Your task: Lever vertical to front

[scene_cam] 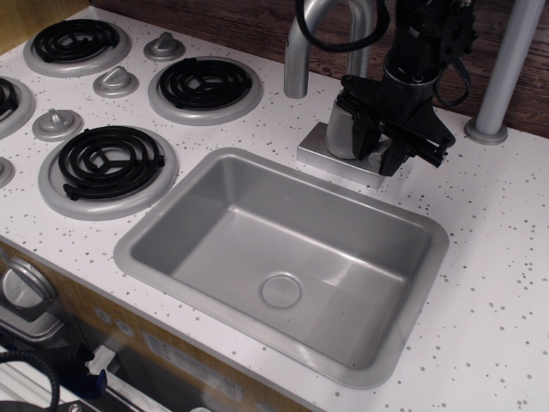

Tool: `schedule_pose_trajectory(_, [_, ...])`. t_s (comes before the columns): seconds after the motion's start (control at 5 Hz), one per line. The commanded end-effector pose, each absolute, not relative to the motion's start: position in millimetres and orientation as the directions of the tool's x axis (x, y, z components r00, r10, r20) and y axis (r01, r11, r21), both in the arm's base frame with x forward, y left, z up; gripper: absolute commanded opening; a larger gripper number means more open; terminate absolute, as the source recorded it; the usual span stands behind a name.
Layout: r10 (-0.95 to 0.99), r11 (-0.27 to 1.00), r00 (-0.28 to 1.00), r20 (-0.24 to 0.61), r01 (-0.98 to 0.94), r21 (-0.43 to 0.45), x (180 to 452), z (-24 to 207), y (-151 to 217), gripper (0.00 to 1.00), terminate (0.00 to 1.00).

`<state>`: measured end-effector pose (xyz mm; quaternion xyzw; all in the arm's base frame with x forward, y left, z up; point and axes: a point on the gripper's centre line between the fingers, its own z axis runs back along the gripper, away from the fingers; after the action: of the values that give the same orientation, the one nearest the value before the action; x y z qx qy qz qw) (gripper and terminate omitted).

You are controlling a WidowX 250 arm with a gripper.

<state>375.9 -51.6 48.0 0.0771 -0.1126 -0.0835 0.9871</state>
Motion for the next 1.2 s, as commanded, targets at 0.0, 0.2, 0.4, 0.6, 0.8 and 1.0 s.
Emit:
schedule_pose_trajectory(0.0, [-0.165,0.978,0.956,0.242,0.127,0.164,381.8,50.2,-35.7,0.00,0.00])
schedule_pose_trajectory(0.2, [-0.155,0.980,0.954,0.259,0.116,0.159,379.1,45.0,-34.3,0.00,0.00])
schedule_pose_trajectory(0.4, [-0.156,0.977,0.957,0.244,0.114,0.178,377.9,49.6,-35.3,0.00,0.00])
schedule_pose_trajectory(0.6, [-0.149,0.966,0.970,0.191,0.101,0.238,367.4,66.4,-39.9,1.00,0.00])
schedule_pose_trajectory(0.8, [-0.119,0.961,0.984,0.136,0.080,0.263,352.2,76.9,-43.9,1.00,0.00])
schedule_pose_trajectory(1.0, [-0.102,0.961,0.986,0.134,0.063,0.270,342.3,80.4,-45.4,1.00,0.00])
